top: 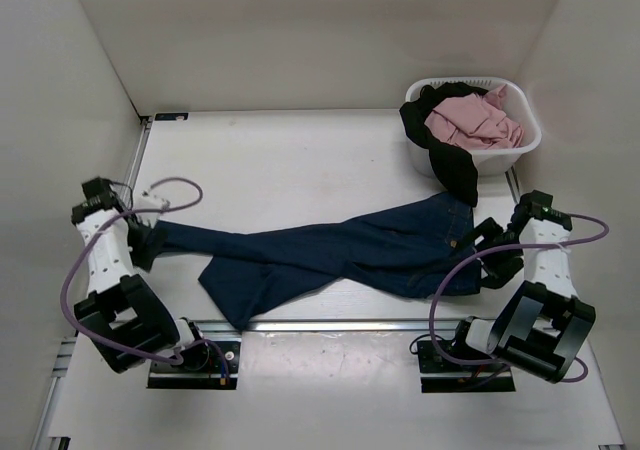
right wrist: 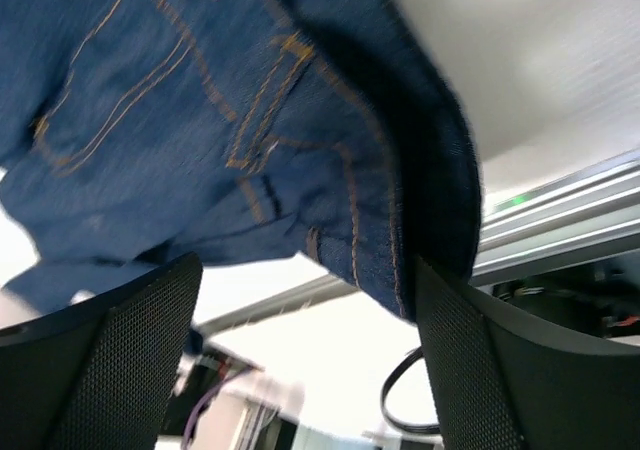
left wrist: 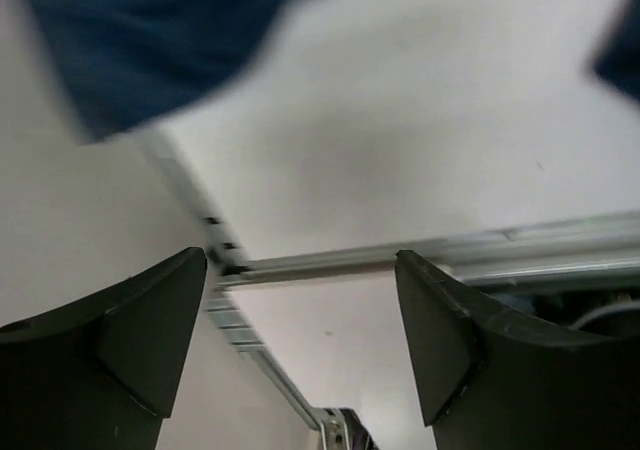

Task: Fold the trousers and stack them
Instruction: Flatten the trousers out

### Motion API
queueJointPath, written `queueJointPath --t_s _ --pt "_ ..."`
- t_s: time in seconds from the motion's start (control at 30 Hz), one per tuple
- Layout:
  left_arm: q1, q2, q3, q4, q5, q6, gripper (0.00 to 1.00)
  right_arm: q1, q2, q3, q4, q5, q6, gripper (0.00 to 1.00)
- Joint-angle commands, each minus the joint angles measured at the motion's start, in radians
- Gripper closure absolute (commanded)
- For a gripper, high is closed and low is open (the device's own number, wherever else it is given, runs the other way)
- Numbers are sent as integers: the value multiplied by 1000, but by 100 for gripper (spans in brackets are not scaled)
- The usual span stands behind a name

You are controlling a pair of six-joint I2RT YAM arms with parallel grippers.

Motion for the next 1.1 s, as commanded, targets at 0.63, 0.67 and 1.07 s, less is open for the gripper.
queueJointPath --t_s 0.63,0.67,1.07 --pt "-29 834 682 253 -167 -474 12 -5 -180 -228 59 80 230 8" --pt "-29 856 691 253 -167 -465 12 -5 -180 -228 59 70 230 8" --pt "-29 794 525 231 37 -409 86 -5 -79 -387 301 87 383 10"
